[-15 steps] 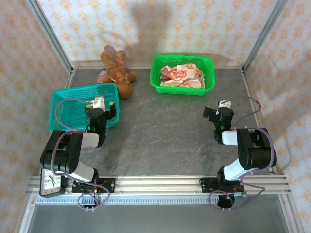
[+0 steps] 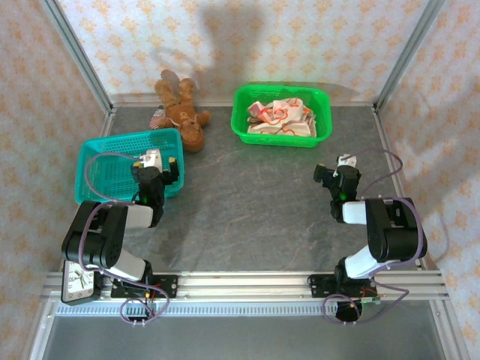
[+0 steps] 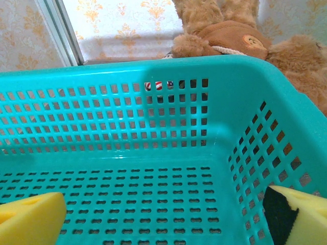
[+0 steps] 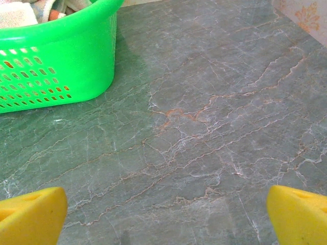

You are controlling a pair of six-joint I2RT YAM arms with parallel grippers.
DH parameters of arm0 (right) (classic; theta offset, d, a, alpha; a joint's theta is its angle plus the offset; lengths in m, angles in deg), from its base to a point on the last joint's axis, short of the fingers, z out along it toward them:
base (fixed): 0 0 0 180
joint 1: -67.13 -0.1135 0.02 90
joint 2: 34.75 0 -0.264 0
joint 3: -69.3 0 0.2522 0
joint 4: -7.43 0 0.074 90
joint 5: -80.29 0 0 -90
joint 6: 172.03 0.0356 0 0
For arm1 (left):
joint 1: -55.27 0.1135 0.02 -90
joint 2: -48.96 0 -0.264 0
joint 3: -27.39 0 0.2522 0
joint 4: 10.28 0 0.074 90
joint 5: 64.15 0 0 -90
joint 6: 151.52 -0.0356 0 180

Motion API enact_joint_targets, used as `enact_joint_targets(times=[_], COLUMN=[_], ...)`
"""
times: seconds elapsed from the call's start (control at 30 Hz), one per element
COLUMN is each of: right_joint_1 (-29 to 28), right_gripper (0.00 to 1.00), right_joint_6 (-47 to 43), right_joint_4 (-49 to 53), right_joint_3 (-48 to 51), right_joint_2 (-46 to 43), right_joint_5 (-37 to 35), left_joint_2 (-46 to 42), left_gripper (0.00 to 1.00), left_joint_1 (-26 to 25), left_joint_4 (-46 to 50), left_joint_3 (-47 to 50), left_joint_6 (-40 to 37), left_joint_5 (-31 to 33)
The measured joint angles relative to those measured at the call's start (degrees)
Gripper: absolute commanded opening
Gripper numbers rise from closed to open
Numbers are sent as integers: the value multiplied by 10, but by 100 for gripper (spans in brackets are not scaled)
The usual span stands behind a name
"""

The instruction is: Fold and stack the towels

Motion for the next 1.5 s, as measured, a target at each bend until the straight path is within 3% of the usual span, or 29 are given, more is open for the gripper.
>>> enact_joint_targets(times=[0.43, 0.53, 0.67, 0.8, 0.9, 1.03, 1.2, 1.5], right_joint_1=[3, 3, 3, 3, 7, -1, -57, -140], right_gripper=[99, 99, 99, 99, 99, 99, 99, 99], right_joint_6=[0, 5, 35, 129, 197, 241, 245, 216], right_joint_4=[1, 36, 143, 252, 312, 390, 490, 636], right_joint_3=[0, -4, -51, -133, -195, -294, -444, -702], right_joint_2=[-1, -27, -104, -171, -184, -136, -22, 201], right_joint_5=[6, 2, -37, -76, -72, -42, -34, -51], left_joint_2=[-12, -67, -136, -169, -192, -201, -186, -193], left_gripper=[100, 100, 100, 100, 100, 100, 100, 100], left_joint_1=[4, 4, 4, 4, 4, 8, 8, 7], left_joint_4=[31, 141, 335, 513, 601, 682, 769, 828], left_joint_3=[-6, -31, -146, -281, -324, -334, -352, -353], left_joint_6=[14, 28, 81, 154, 199, 233, 256, 271], left_joint_5=[0, 19, 66, 96, 94, 62, 21, -44])
